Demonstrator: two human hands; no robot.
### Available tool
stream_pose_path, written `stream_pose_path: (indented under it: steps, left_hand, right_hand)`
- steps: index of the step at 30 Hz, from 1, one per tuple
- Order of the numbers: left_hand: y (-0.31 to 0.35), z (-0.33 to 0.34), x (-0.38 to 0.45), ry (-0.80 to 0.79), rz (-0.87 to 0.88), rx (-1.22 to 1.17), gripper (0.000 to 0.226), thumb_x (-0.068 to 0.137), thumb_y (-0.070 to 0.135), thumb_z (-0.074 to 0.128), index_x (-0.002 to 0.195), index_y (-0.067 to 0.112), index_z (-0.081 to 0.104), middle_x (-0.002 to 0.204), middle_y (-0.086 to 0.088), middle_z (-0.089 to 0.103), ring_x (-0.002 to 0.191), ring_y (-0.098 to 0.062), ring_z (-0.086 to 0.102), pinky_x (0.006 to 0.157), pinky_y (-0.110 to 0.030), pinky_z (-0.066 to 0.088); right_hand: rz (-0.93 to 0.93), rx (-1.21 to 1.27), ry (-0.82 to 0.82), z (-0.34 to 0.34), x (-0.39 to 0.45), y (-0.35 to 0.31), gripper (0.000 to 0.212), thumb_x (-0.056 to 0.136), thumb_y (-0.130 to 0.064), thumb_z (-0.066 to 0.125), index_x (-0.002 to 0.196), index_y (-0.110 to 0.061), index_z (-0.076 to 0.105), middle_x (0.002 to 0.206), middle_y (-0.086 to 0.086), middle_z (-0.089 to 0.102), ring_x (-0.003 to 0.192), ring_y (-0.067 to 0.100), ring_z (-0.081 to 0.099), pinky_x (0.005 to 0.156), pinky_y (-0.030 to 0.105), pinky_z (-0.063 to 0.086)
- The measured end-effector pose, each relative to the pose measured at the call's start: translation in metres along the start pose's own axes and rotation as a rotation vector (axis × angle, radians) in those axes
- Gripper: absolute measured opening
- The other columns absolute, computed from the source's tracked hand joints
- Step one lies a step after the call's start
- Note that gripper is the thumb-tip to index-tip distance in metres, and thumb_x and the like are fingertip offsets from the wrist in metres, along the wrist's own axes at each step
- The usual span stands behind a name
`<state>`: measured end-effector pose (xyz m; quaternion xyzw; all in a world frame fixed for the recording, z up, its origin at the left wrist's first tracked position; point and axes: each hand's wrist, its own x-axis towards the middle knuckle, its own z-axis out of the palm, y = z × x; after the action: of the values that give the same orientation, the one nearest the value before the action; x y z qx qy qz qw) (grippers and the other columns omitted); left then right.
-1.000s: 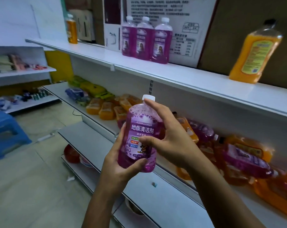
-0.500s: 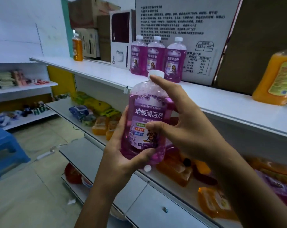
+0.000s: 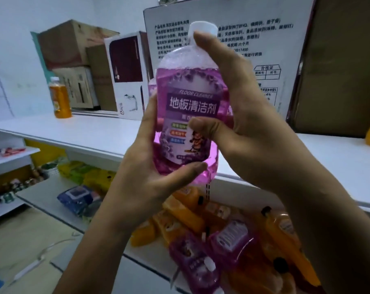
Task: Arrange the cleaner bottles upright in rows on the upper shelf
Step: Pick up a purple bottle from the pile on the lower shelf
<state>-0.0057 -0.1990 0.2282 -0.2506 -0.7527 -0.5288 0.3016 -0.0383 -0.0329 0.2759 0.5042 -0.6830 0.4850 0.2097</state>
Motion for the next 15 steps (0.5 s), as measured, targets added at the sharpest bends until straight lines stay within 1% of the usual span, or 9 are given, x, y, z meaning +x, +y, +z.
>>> stream_pose_path:
  steps: [3,4,7,8,10,11,13,15]
  left_hand:
    - [-0.016,0.001,0.022,-0.085,-0.029,-0.043,0.107,0.068,0.023,0.077,0.154,0.025,0.013,0.122,0.014,0.061,0.108,-0.001,0.065,0.086,-0.021,0.055]
    - [-0.020,0.003,0.028,-0.113,-0.038,-0.048,0.106,0.069,0.023,0.077,0.154,0.024,0.014,0.122,0.014,0.061,0.107,0.000,0.064,0.086,-0.020,0.055]
    - [-0.032,0.013,0.044,-0.206,-0.056,-0.075,0.103,0.069,0.024,0.076,0.153,0.025,0.016,0.117,0.021,0.062,0.104,0.005,0.064,0.083,-0.014,0.053]
    - [-0.036,0.016,0.048,-0.246,-0.062,-0.090,0.101,0.070,0.025,0.076,0.152,0.026,0.017,0.116,0.022,0.063,0.104,0.005,0.064,0.084,-0.014,0.053]
    - [-0.041,0.021,0.056,-0.331,-0.083,-0.112,0.098,0.070,0.029,0.075,0.149,0.029,0.018,0.115,0.019,0.064,0.105,0.004,0.065,0.090,-0.020,0.054]
    - [-0.043,0.024,0.061,-0.371,-0.093,-0.114,0.098,0.069,0.032,0.075,0.149,0.029,0.018,0.116,0.019,0.063,0.105,0.004,0.064,0.093,-0.023,0.053]
    - [-0.047,0.028,0.068,-0.438,-0.098,-0.103,0.097,0.070,0.035,0.075,0.148,0.029,0.017,0.118,0.020,0.062,0.105,0.006,0.063,0.096,-0.023,0.052]
    - [-0.050,0.033,0.073,-0.514,-0.106,-0.052,0.095,0.075,0.035,0.076,0.147,0.029,0.015,0.118,0.021,0.062,0.106,0.006,0.062,0.098,-0.025,0.050]
  right_hand:
    - [0.025,-0.073,0.058,-0.001,0.007,0.009,0.083,0.090,0.016,0.057,0.153,-0.027,0.025,0.149,-0.001,0.025,0.134,0.009,0.041,0.090,0.020,0.056]
    - [0.044,-0.098,0.076,-0.003,0.008,0.012,0.083,0.090,0.017,0.057,0.153,-0.028,0.026,0.148,-0.002,0.026,0.132,0.007,0.042,0.089,0.018,0.056]
    - [0.105,-0.172,0.110,-0.009,0.008,0.017,0.084,0.089,0.018,0.057,0.149,-0.032,0.028,0.148,-0.006,0.026,0.127,0.000,0.046,0.088,0.014,0.054]
    - [0.123,-0.222,0.119,-0.011,0.007,0.018,0.084,0.089,0.017,0.058,0.149,-0.034,0.028,0.148,-0.006,0.027,0.127,0.000,0.047,0.088,0.013,0.054]
    - [0.167,-0.346,0.131,-0.015,0.004,0.021,0.083,0.089,0.012,0.062,0.148,-0.036,0.028,0.147,-0.006,0.028,0.128,0.004,0.046,0.089,0.011,0.051]
    - [0.194,-0.389,0.140,-0.016,0.003,0.022,0.083,0.089,0.010,0.063,0.149,-0.035,0.028,0.146,-0.006,0.029,0.129,0.005,0.045,0.091,0.011,0.050]
    - [0.252,-0.434,0.154,-0.020,-0.001,0.021,0.082,0.089,0.006,0.065,0.150,-0.034,0.027,0.147,-0.005,0.029,0.132,0.007,0.044,0.095,0.016,0.052]
    - [0.306,-0.545,0.132,-0.024,-0.002,0.016,0.083,0.089,0.001,0.068,0.149,-0.039,0.027,0.149,-0.009,0.025,0.132,0.004,0.040,0.095,0.020,0.054]
